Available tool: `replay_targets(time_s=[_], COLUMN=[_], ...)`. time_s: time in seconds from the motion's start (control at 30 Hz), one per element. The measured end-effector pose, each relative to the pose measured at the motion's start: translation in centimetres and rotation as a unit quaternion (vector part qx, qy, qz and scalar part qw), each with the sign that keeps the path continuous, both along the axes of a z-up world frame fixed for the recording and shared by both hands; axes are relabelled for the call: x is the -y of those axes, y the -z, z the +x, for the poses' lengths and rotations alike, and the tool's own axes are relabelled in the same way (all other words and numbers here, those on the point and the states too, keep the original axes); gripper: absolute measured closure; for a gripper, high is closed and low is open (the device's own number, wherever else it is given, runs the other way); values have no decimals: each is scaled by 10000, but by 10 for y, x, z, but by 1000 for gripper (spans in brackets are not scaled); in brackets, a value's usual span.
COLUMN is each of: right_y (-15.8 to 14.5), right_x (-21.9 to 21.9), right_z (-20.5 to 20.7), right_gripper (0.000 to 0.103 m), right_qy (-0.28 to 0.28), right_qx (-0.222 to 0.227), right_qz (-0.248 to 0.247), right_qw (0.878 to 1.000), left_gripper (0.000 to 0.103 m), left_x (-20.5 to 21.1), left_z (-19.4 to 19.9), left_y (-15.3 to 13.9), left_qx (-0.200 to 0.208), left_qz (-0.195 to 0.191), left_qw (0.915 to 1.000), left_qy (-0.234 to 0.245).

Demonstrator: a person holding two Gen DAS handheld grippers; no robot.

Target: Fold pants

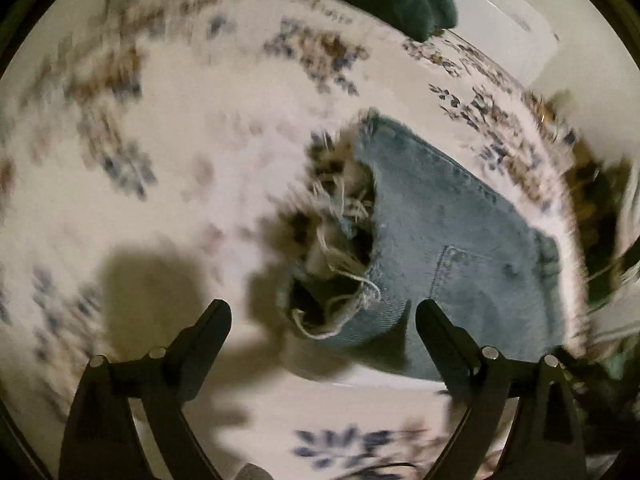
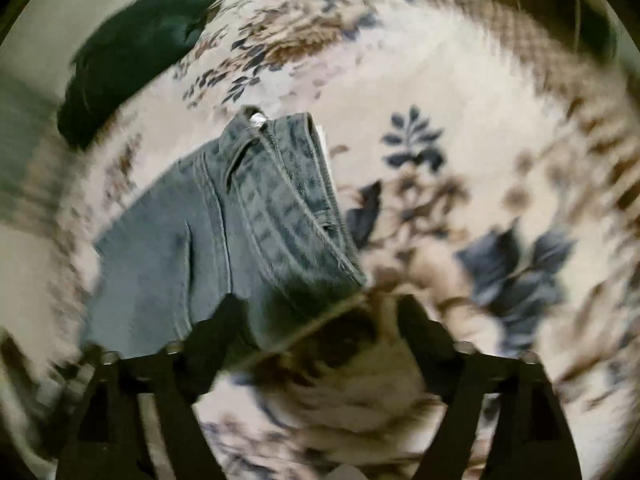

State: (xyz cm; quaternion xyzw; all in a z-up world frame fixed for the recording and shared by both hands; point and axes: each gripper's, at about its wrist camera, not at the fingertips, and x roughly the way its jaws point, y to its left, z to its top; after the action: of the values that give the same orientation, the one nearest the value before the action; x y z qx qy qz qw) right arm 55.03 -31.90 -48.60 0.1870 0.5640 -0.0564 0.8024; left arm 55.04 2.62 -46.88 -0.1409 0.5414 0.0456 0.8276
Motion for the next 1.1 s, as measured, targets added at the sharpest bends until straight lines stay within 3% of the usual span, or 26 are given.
replay_targets(time_s=[0.07, 0.17, 0.27, 0.37, 0.63, 0.9, 1.1], right_y=[-18, -44, -71, -108, -230, -366, -448], right_x=[-17, -38, -47, -55, -55, -56, -59], right_z=[-7, -19, -36, -57, -134, -239, -320], right_gripper=[1, 1, 1, 1, 1, 1, 1], right_qy=[-192, -391, -398, -414, -459, -598, -629], right_qx=[120, 316, 461, 606, 1063, 1747, 2208], right_qz=[-691, -1215, -1345, -1418, -1356, -1465, -1535], right_qw=[9974, 9913, 9890, 9872, 9840, 9718, 9611], left_gripper=[6, 4, 4, 4, 4, 4, 4], left_x=[9, 18, 29, 38, 64, 74, 82], left_z=[-4, -9, -17, -32, -106, -200, -266], left_y=[-11, -21, -42, -71, -186, -304, -368], left_qx=[138, 151, 176, 320, 896, 1466, 1783], left_qz=[363, 581, 983, 1127, 1402, 1307, 1265], left_qw=[9991, 9977, 9943, 9923, 9841, 9788, 9741], left_qy=[177, 322, 370, 414, 617, 586, 582])
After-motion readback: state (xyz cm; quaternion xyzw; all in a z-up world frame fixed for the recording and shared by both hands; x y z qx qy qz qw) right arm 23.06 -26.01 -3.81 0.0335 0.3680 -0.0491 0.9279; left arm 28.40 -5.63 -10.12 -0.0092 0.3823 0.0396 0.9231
